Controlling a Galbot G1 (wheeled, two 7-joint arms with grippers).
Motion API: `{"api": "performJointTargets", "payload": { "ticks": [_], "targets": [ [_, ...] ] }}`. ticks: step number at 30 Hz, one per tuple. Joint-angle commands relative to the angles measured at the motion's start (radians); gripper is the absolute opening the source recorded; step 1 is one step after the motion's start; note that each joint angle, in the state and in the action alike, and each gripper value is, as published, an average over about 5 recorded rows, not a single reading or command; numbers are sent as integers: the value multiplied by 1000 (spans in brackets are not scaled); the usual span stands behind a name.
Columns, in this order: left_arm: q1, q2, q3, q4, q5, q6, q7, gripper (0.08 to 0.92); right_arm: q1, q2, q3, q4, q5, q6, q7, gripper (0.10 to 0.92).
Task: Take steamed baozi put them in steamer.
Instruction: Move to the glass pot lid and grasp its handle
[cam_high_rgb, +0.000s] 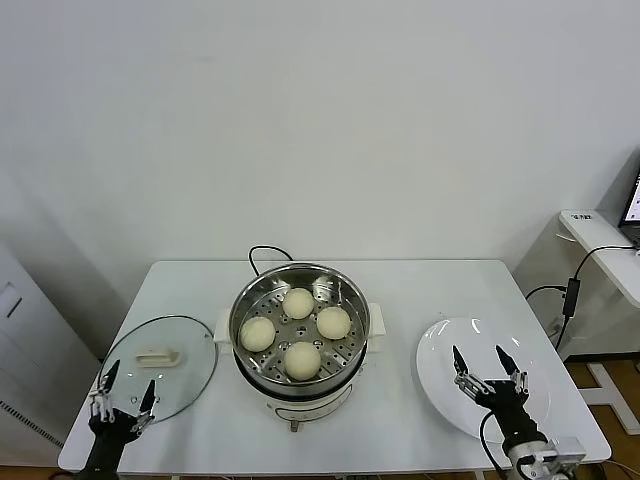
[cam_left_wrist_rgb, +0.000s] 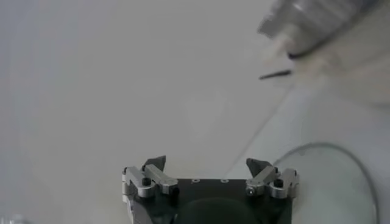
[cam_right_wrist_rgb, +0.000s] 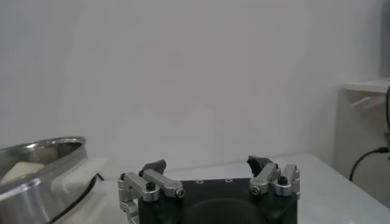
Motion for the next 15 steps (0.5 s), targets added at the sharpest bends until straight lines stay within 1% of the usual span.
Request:
{"api": "performJointTargets", "payload": {
  "ticks": [1,9,15],
  "targets": [
    [-126,139,4,175,453,-37,-179,823,-76,29,17,22,-18,46,19,823],
    [-233,181,33,277,496,17,-181,823,-92,30,35,17,-12,72,-6,823],
    [-279,202,54,342,492,40,-157,823,-103,33,35,28,-19,79,-5,823]
  ]
}}
